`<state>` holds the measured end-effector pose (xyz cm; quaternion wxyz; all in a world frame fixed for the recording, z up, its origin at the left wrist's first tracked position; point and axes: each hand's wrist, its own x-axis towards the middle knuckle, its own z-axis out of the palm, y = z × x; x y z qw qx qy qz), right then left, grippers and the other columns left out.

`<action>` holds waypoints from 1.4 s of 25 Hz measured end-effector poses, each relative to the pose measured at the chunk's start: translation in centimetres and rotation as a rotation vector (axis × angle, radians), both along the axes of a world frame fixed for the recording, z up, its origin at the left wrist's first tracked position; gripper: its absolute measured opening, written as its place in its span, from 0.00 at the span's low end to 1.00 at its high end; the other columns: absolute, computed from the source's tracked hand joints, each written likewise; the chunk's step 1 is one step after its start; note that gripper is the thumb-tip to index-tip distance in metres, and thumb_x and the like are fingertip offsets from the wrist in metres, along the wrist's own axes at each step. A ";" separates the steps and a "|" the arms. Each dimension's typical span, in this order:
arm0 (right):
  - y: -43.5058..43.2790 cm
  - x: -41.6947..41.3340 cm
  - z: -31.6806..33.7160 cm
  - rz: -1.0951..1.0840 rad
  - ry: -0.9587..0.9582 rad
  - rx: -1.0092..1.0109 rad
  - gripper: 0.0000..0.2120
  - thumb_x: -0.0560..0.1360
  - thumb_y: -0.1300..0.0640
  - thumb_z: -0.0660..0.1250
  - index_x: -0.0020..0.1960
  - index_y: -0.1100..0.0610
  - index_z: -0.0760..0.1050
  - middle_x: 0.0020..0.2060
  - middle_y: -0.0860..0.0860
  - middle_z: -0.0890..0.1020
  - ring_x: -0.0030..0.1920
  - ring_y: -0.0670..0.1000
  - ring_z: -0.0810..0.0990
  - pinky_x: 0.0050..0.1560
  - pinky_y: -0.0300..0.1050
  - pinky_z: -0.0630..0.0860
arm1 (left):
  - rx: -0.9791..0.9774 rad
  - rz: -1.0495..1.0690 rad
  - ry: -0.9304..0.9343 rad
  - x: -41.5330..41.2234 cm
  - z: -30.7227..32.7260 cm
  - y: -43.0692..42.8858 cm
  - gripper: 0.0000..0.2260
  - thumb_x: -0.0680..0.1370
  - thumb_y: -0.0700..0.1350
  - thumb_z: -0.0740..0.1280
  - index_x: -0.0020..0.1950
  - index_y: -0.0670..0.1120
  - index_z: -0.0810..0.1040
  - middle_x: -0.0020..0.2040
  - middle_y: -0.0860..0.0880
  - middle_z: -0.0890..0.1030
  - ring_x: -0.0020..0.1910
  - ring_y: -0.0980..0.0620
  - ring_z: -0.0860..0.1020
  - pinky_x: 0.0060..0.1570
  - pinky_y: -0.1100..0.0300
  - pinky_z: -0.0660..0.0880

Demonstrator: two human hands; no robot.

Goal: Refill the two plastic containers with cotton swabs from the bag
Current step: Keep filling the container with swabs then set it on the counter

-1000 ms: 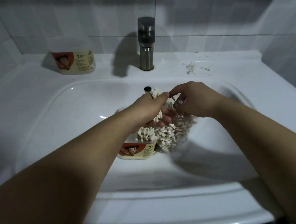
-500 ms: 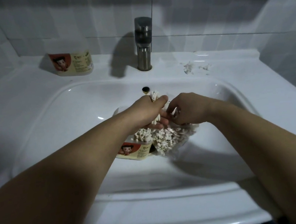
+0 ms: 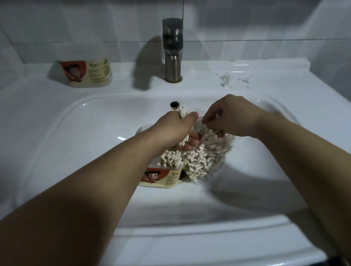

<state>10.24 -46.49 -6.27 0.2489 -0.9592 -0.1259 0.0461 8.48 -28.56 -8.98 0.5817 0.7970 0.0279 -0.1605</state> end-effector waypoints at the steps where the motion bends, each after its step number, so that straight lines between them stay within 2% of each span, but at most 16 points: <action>1: 0.1 0.0 -0.1 0.013 -0.009 -0.024 0.08 0.76 0.58 0.71 0.49 0.47 0.85 0.36 0.45 0.85 0.37 0.44 0.84 0.37 0.35 0.74 | 0.015 -0.001 -0.001 -0.1 0.1 0.0 0.19 0.85 0.55 0.60 0.59 0.39 0.77 0.44 0.42 0.88 0.40 0.47 0.87 0.38 0.57 0.83; 3: 0.2 0.0 -0.3 0.034 -0.026 -0.056 0.09 0.78 0.57 0.70 0.52 0.45 0.85 0.40 0.40 0.83 0.44 0.45 0.82 0.42 0.35 0.73 | 0.034 0.001 -0.008 -0.2 0.2 -0.1 0.20 0.85 0.54 0.60 0.58 0.38 0.78 0.43 0.42 0.87 0.33 0.50 0.84 0.31 0.62 0.78; 5: 0.3 0.1 -0.4 0.045 -0.036 -0.080 0.09 0.78 0.56 0.69 0.54 0.46 0.85 0.45 0.43 0.84 0.50 0.46 0.82 0.49 0.38 0.74 | 0.042 -0.001 -0.015 -0.3 0.3 -0.1 0.19 0.85 0.54 0.60 0.58 0.37 0.78 0.43 0.42 0.87 0.32 0.51 0.84 0.30 0.63 0.78; 8: 0.3 -0.1 -0.1 0.031 -0.001 -0.123 0.11 0.77 0.52 0.70 0.59 0.47 0.83 0.50 0.46 0.85 0.51 0.47 0.81 0.50 0.39 0.74 | 0.058 -0.002 -0.017 -0.4 0.3 -0.2 0.19 0.85 0.54 0.60 0.58 0.38 0.77 0.41 0.43 0.87 0.31 0.53 0.83 0.29 0.64 0.77; 11: 0.3 -0.4 0.2 0.057 0.040 -0.194 0.14 0.73 0.53 0.73 0.59 0.47 0.83 0.41 0.42 0.81 0.41 0.41 0.77 0.40 0.35 0.70 | 0.060 -0.012 -0.023 -0.4 0.3 -0.3 0.18 0.85 0.54 0.60 0.58 0.38 0.77 0.41 0.43 0.87 0.31 0.53 0.83 0.30 0.64 0.77; 14: 0.6 -0.7 0.1 0.070 0.035 -0.184 0.10 0.73 0.57 0.73 0.53 0.49 0.86 0.34 0.40 0.79 0.36 0.40 0.76 0.35 0.34 0.69 | 0.057 -0.012 -0.025 -0.4 0.2 -0.3 0.18 0.85 0.54 0.61 0.57 0.39 0.77 0.41 0.43 0.87 0.33 0.51 0.84 0.31 0.62 0.79; 18: 0.5 -0.7 0.5 0.015 0.009 -0.075 0.08 0.74 0.61 0.72 0.47 0.50 0.86 0.29 0.45 0.84 0.33 0.43 0.83 0.35 0.33 0.74 | 0.074 -0.027 -0.030 -0.3 0.0 -0.2 0.17 0.85 0.55 0.60 0.56 0.41 0.78 0.42 0.45 0.88 0.42 0.44 0.87 0.42 0.54 0.84; 20: 0.2 -0.7 1.0 -0.033 -0.004 -0.014 0.08 0.74 0.62 0.72 0.45 0.49 0.86 0.29 0.46 0.85 0.34 0.44 0.85 0.35 0.34 0.76 | 0.079 -0.027 -0.026 -0.2 0.0 -0.1 0.17 0.85 0.55 0.60 0.55 0.43 0.79 0.42 0.45 0.88 0.41 0.44 0.86 0.44 0.53 0.83; 23: -0.3 -0.5 1.4 -0.074 -0.049 0.008 0.10 0.74 0.63 0.71 0.43 0.48 0.85 0.28 0.44 0.84 0.37 0.42 0.85 0.40 0.36 0.80 | 0.080 -0.032 -0.024 -0.2 0.0 -0.1 0.16 0.85 0.55 0.60 0.54 0.43 0.78 0.41 0.44 0.88 0.39 0.46 0.84 0.43 0.53 0.82; 24: -0.4 -0.4 1.5 -0.084 -0.059 0.021 0.10 0.74 0.63 0.71 0.43 0.48 0.85 0.28 0.45 0.85 0.37 0.41 0.85 0.41 0.35 0.80 | 0.079 -0.034 -0.024 -0.2 0.0 -0.1 0.16 0.85 0.55 0.60 0.54 0.43 0.79 0.41 0.44 0.87 0.38 0.46 0.83 0.42 0.54 0.81; 26: -0.6 -0.3 1.6 -0.106 -0.080 0.074 0.09 0.74 0.63 0.71 0.43 0.49 0.84 0.29 0.45 0.85 0.34 0.38 0.83 0.35 0.29 0.76 | 0.080 -0.037 -0.026 -0.2 -0.1 -0.1 0.17 0.85 0.54 0.60 0.54 0.42 0.79 0.41 0.44 0.87 0.37 0.47 0.83 0.41 0.54 0.81; 28: -0.7 -0.2 1.6 -0.145 -0.111 0.164 0.08 0.74 0.63 0.71 0.42 0.50 0.84 0.30 0.46 0.85 0.33 0.38 0.83 0.32 0.27 0.72 | 0.093 -0.036 -0.039 -0.4 0.0 -0.1 0.18 0.85 0.55 0.60 0.52 0.42 0.80 0.42 0.44 0.87 0.37 0.47 0.82 0.43 0.53 0.82; 30: -0.9 -0.1 1.7 -0.193 -0.138 0.282 0.09 0.74 0.65 0.70 0.41 0.52 0.84 0.29 0.47 0.84 0.33 0.42 0.85 0.35 0.30 0.74 | 0.117 -0.029 -0.077 -0.3 0.0 -0.1 0.20 0.85 0.56 0.59 0.50 0.42 0.81 0.42 0.46 0.88 0.37 0.47 0.83 0.43 0.52 0.82; 33: -1.1 0.1 1.7 -0.230 -0.117 0.417 0.11 0.73 0.67 0.68 0.40 0.54 0.83 0.30 0.51 0.84 0.34 0.48 0.86 0.44 0.42 0.81 | 0.122 0.060 -0.179 -0.1 0.2 0.0 0.21 0.84 0.58 0.61 0.47 0.42 0.82 0.42 0.44 0.86 0.38 0.45 0.84 0.47 0.49 0.82; 35: -1.2 0.1 1.6 -0.227 -0.113 0.383 0.11 0.73 0.67 0.69 0.40 0.52 0.83 0.28 0.50 0.84 0.34 0.47 0.86 0.43 0.40 0.79 | 0.113 0.089 -0.221 0.0 0.3 0.0 0.21 0.83 0.58 0.62 0.48 0.42 0.82 0.44 0.42 0.86 0.41 0.45 0.84 0.48 0.49 0.83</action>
